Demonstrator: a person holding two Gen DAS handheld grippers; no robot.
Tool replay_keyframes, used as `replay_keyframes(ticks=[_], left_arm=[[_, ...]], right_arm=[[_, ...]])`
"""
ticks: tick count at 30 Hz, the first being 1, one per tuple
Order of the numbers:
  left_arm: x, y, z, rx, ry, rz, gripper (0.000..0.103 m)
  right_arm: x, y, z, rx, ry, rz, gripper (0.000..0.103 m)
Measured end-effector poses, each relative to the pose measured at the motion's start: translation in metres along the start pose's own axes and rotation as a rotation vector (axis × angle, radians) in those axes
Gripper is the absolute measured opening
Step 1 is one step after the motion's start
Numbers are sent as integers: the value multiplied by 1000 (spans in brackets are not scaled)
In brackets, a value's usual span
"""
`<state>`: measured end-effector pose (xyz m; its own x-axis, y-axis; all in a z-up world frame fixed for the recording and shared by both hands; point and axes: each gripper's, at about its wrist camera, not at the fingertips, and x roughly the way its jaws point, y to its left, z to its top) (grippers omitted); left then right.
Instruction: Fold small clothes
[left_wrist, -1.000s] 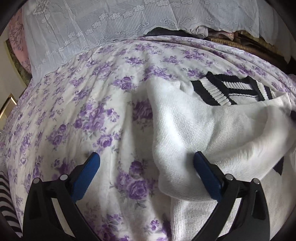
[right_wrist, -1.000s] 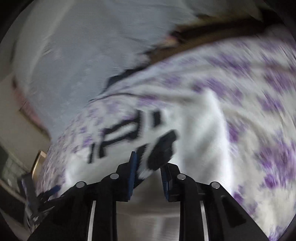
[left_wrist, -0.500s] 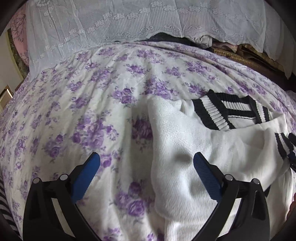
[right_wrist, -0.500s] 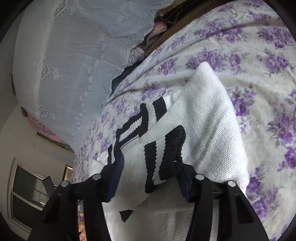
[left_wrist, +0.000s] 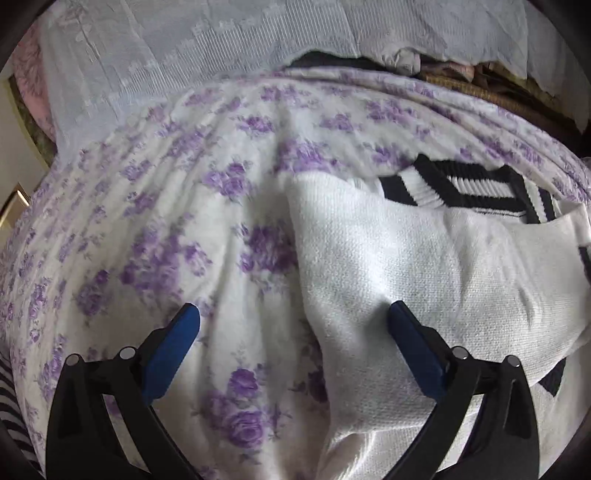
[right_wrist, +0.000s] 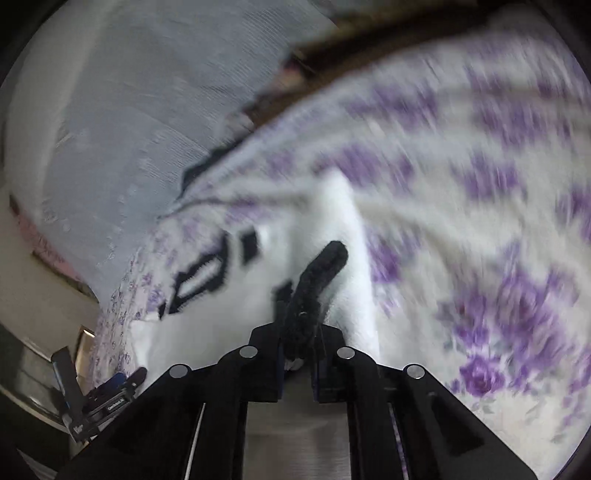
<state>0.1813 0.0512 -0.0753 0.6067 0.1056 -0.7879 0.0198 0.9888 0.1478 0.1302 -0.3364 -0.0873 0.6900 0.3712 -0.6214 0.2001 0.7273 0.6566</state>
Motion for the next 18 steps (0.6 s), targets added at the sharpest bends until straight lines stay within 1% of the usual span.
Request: replay_keyframes(ticks=[1, 2, 3, 4, 5, 6, 7, 8, 9, 10, 12, 13, 14, 15, 16, 17, 18], left_arm=[[-2, 0, 1, 12, 1, 5, 99], [-5, 1, 0, 16, -8, 16, 99], [-5, 1, -1, 17, -14, 26, 99], [-4, 2, -1, 19, -11, 27, 99], [-3, 2, -2, 17, -8, 25, 99], [-4, 3, -2, 12, -10, 28, 99], [-7, 4, -2, 9, -16, 39, 99], [-14, 5, -2, 5, -35, 65, 99], [-19, 6, -2, 2, -51, 74, 99], [-25, 7, -1, -3, -70, 67, 99], [-39, 2, 5, -4, -96, -20, 99], [-42, -3, 7, 12, -98, -49, 99], [-43, -8, 8, 24, -99, -60, 99], [-41, -16, 9, 43, -96, -65, 99], [-35, -24, 10, 66, -82, -61, 99], [-22, -35, 9, 106, -44, -49, 99], [-7, -43, 6, 132, -9, -28, 99]], right_arm=[[-3, -3, 3, 31, 1, 22, 15], [-10, -3, 6, 46, -11, 26, 23], [-19, -3, 6, 46, -48, 13, 30], [-32, -2, 7, 35, -120, -32, 43], [-42, -1, 8, 24, -179, -85, 43], [-51, -1, 7, 17, -222, -118, 43], [-59, 0, 9, 13, -247, -102, 43], [-61, 3, 8, 1, -247, -75, 43], [-60, 13, 7, -30, -232, -41, 43], [-57, 20, 7, -63, -220, -30, 43], [-45, 38, 4, -134, -188, -24, 43], [-36, 48, 2, -176, -152, -19, 43], [-24, 54, 1, -213, -105, -18, 43], [-13, 55, 2, -235, -71, -24, 43], [3, 55, -2, -258, -17, -59, 44], [14, 52, -4, -278, 26, -83, 45], [20, 51, -7, -311, 32, -82, 44]])
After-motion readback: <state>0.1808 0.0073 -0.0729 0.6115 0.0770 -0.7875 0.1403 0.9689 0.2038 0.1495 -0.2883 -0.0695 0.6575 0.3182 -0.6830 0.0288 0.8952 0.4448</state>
